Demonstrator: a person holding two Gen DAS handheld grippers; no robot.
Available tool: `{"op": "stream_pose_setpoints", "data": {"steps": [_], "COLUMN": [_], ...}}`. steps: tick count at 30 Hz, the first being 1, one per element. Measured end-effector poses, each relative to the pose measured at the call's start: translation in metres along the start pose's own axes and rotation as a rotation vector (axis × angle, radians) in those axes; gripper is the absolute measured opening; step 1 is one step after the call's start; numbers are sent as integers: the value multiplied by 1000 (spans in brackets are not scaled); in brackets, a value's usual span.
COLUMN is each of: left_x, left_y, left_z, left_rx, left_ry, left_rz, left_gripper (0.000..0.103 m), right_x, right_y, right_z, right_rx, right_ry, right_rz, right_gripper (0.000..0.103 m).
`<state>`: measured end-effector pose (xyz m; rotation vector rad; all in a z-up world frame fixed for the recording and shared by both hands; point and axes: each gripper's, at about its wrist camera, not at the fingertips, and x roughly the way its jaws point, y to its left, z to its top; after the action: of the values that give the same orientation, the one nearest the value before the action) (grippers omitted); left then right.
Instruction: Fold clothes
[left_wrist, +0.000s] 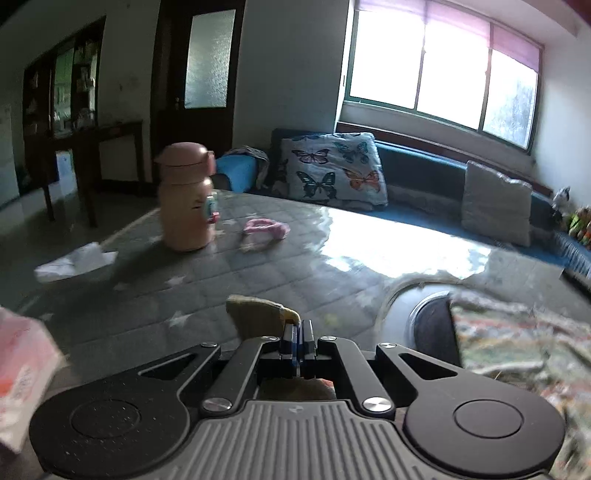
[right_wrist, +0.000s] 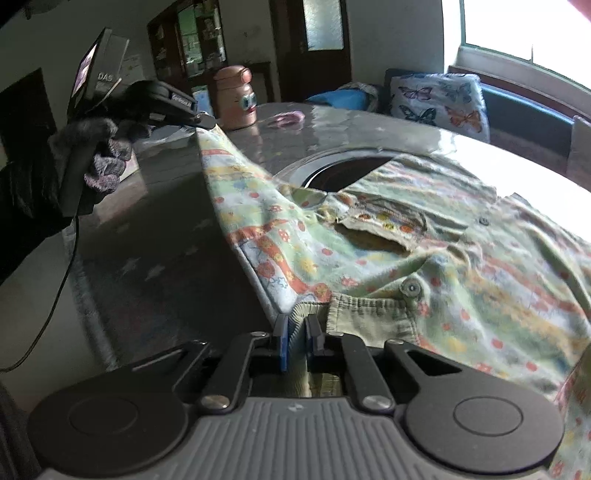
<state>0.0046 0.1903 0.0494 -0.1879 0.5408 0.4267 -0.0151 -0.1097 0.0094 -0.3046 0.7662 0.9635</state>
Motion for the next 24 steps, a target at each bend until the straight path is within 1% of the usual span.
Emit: {"op": "stream_pose_setpoints", "data": {"steps": [5,6,9,12,14,16,18,20,24], "left_x": [-16,-17,-17,-16,-15,-13,-12,-11,-10], "left_y": [22,27,39,46,49,52,55,58,64], "left_z": [-19,-22,-29,-34,-38,-42,-43,-45,-45], "left_rx": [-31,-39,-56,-64,-65,-69,-73,-70,-67], "left_ry": [12,20,38,56,70,81,88,93,109], "left_rz": [33,43,60,67,73,78,83,95,103], "left_gripper": [1,1,1,1,2,2,2,6,7], "right_x": [-6,-7,-18,-32,-38,-37,-31,-25,-21], "right_y": [12,14,17,10,3,-5,-14,-20,-21], "right_z": [-7,-7,-4,1,2,1,-4,-12,-22], "right_rx": [-27,-29,-19,21,42,60,87,101,98], "right_ry": [21,21,5,-26,-41,-44,-27,1,40], "right_rz": [45,56,88,116,99,62,27,5,-4], "right_gripper": [18,22,22,22,23,23,23,23,23]}}
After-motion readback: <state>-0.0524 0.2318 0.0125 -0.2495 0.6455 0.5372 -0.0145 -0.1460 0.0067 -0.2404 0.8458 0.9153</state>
